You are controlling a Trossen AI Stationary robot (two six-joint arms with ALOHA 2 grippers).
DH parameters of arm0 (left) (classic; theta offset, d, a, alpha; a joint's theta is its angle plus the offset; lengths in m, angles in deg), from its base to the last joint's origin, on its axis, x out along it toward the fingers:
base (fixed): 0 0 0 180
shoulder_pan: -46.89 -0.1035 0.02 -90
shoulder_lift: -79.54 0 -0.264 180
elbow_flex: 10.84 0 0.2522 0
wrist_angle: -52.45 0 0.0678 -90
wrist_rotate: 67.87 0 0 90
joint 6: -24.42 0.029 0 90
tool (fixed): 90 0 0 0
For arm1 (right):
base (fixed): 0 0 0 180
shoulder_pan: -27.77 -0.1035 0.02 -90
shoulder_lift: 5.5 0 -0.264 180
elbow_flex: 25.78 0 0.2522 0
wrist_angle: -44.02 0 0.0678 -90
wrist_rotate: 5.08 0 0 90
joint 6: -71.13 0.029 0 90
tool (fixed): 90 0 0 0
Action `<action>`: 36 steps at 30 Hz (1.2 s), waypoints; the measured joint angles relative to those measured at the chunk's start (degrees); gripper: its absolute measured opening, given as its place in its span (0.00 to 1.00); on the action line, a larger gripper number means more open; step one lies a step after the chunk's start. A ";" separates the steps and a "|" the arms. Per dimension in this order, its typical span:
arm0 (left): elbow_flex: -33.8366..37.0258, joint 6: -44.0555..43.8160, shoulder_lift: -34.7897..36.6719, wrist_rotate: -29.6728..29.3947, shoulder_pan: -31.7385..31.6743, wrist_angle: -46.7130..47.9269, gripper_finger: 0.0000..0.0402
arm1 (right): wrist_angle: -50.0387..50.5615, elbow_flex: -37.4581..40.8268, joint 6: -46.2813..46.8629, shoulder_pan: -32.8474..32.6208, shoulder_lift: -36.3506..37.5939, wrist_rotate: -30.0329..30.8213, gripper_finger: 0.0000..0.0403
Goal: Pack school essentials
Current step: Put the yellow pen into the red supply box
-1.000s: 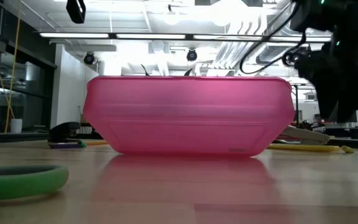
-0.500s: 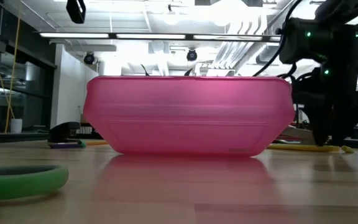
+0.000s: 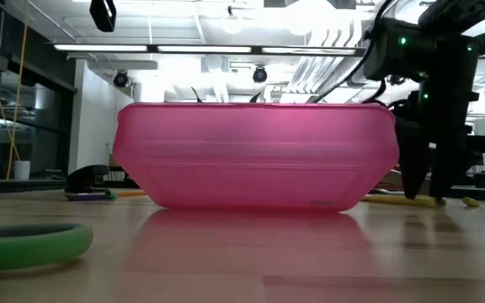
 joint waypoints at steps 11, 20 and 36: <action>0.00 0.15 0.00 0.04 0.04 0.44 0.00 | -3.67 -0.25 3.29 0.97 -0.64 4.28 0.48; -0.02 0.17 0.00 0.07 0.00 0.88 0.00 | -7.81 -0.34 2.99 2.80 -4.87 8.06 0.48; -0.02 0.08 0.00 0.11 0.02 1.28 0.00 | -9.57 -2.07 2.63 3.43 -9.01 13.15 0.48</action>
